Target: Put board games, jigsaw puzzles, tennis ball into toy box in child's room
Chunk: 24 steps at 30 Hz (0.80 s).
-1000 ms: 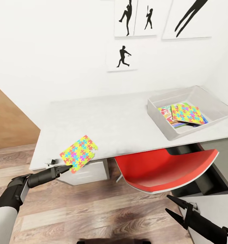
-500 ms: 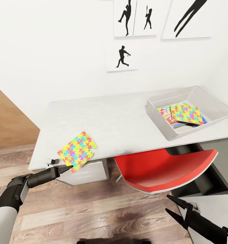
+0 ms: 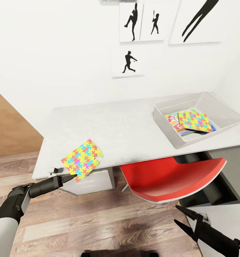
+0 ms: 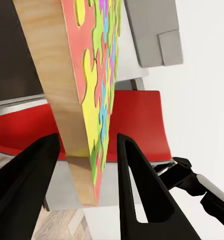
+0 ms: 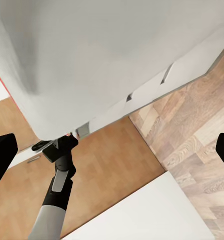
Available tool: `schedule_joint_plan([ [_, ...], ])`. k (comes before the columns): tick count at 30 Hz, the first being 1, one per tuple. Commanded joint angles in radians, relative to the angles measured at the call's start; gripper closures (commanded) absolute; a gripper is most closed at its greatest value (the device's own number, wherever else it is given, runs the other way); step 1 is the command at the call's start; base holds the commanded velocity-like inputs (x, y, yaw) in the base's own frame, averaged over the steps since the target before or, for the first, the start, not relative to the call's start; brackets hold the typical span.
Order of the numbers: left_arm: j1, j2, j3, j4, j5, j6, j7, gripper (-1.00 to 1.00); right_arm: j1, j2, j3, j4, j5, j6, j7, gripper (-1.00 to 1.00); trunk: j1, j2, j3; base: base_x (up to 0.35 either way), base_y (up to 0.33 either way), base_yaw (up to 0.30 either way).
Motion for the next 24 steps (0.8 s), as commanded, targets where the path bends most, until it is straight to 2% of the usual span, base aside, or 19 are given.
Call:
schedule_joint_plan([
  [1, 0.0, 0.0, 0.0, 0.0, -0.001, 0.011, -0.005, 1.0, 0.0, 0.0, -0.001, 0.0, 0.008, 0.003, 0.008, -1.0, -0.004, 0.007, 0.003, 0.0, 0.0, 0.0],
  [7, 0.001, 0.007, 0.0, 0.0, -0.002, 0.014, -0.005, 1.0, 0.0, 0.001, -0.001, 0.0, 0.008, 0.003, 0.008, -1.0, -0.027, 0.049, 0.021, 0.0, 0.0, 0.0],
  [11, 0.001, 0.041, -0.008, 0.0, -0.003, 0.025, -0.005, 1.0, 0.0, 0.001, -0.001, 0.0, 0.008, 0.003, 0.008, -1.0, -0.042, 0.077, 0.034, 0.0, 0.0, 0.0],
  [17, 0.001, 0.059, -0.016, -0.015, -0.008, 0.147, -0.005, 1.0, 0.0, -0.001, -0.004, -0.005, 0.008, 0.003, 0.014, -1.0, -0.065, 0.119, 0.053, 0.0, 0.0, 0.0],
  [24, 0.001, 0.073, -0.016, -0.022, -0.006, 0.175, -0.005, 1.0, -0.019, -0.009, -0.004, -0.012, 0.011, 0.003, 0.021, -1.0, -0.092, 0.168, 0.075, 0.0, 0.0, 0.0],
])
